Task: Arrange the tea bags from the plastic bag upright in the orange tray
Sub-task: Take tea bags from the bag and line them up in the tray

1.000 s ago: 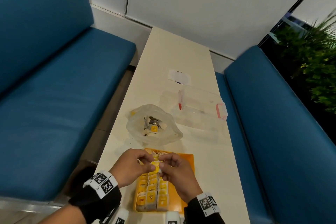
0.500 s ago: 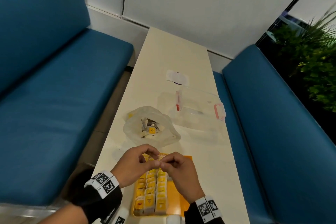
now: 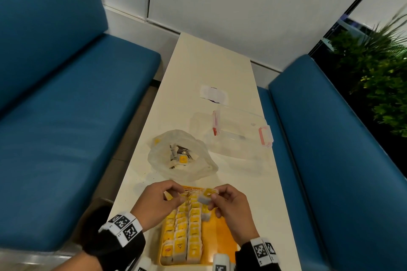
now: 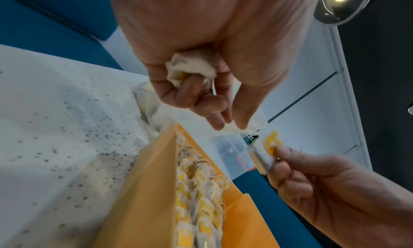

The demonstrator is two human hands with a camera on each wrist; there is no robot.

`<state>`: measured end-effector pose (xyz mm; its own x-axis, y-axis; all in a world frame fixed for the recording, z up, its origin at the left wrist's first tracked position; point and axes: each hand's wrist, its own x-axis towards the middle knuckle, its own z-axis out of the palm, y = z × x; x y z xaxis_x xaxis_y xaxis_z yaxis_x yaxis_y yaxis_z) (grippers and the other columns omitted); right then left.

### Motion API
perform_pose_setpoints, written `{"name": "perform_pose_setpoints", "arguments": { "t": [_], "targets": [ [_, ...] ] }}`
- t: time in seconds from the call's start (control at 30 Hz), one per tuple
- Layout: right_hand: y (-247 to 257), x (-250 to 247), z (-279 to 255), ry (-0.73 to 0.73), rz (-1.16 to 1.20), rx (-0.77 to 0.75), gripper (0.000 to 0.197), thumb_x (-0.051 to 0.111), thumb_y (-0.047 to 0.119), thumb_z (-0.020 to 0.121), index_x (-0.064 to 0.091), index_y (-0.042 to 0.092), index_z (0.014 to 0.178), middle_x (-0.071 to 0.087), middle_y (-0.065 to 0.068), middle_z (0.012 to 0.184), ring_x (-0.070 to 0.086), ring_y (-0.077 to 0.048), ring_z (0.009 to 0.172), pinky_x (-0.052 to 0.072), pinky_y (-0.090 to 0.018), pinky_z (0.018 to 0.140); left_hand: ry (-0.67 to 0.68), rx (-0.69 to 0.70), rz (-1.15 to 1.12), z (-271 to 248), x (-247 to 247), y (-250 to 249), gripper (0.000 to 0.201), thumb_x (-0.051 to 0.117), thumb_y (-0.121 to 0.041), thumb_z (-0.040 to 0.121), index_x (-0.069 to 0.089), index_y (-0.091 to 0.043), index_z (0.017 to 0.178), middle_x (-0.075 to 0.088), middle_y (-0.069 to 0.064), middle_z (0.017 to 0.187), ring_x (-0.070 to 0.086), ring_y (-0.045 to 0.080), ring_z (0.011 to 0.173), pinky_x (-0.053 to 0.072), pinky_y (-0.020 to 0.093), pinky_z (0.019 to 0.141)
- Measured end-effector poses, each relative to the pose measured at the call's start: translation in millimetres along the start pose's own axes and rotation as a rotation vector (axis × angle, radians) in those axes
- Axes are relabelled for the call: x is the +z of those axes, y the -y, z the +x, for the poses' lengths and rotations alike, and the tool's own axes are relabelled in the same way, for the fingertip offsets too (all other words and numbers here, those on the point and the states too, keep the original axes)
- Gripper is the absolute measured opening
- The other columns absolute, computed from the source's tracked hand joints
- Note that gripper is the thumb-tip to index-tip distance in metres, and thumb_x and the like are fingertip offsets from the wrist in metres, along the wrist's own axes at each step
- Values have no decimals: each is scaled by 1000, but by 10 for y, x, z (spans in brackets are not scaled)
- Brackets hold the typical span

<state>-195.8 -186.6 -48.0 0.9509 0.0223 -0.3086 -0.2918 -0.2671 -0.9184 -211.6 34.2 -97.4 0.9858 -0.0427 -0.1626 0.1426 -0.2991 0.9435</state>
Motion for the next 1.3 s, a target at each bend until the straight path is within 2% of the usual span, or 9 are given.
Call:
{"name": "perform_pose_setpoints", "arguments": {
  "t": [0.1,0.23,0.3,0.5,0.57,0.7,0.83,1.1,1.3],
  "targets": [
    [-105,-186,63,-32,-150,71,2,60,-5,91,61,-4,89,65,-16,63,54,-14,48,39,-25,46,-62,-89,57,-11,-65,132,15,82,-27,82,70,-34,89,69,-2,78,64,4,73,45,15,68],
    [-289,-278,131,38,-388,168,14,56,-6,87,61,7,83,66,-11,62,59,-13,51,39,-18,46,-45,-208,125,-39,-43,249,31,82,-37,80,60,-33,102,67,-2,81,64,9,76,45,17,65],
    [-390,-243,157,96,-472,213,19,54,-5,85,61,12,79,66,-9,65,60,-14,55,43,-21,48,-6,-250,138,-52,-6,295,41,82,-39,80,54,-33,110,67,-2,81,65,8,74,45,19,63],
    [-685,-54,306,89,-624,325,17,50,6,81,58,22,81,70,-11,92,72,-24,73,59,-30,64,62,-279,163,-70,63,423,47,77,-39,83,52,-31,122,66,-3,82,65,8,77,45,19,64],
    [-723,-3,356,56,-640,344,17,50,9,81,56,24,81,71,-12,99,72,-26,85,59,-34,75,62,-279,161,-66,68,433,45,76,-39,84,52,-32,121,66,-3,84,65,9,78,46,19,66],
    [-619,121,353,8,-644,371,18,50,5,83,54,19,72,71,-13,90,69,-28,87,55,-34,77,61,-280,145,-67,60,435,42,76,-38,85,52,-35,119,67,-2,84,66,10,78,46,20,66],
    [-622,177,356,-1,-633,372,19,53,6,86,53,19,72,60,0,77,66,-23,84,55,-32,76,69,-287,144,-71,56,434,42,76,-39,85,52,-37,119,66,-2,84,65,10,78,45,19,64],
    [-707,217,394,-49,-689,330,7,58,12,88,55,16,93,60,-1,96,60,-19,95,44,-24,75,81,-284,147,-71,41,413,41,75,-39,85,52,-38,120,66,-3,81,65,9,76,43,18,62],
    [-653,235,362,-86,-684,308,11,58,10,89,56,12,99,61,-2,101,57,-15,92,48,-25,78,101,-315,152,-67,3,419,45,76,-47,83,54,-34,120,67,-2,86,66,10,79,46,20,65]
  ]
}}
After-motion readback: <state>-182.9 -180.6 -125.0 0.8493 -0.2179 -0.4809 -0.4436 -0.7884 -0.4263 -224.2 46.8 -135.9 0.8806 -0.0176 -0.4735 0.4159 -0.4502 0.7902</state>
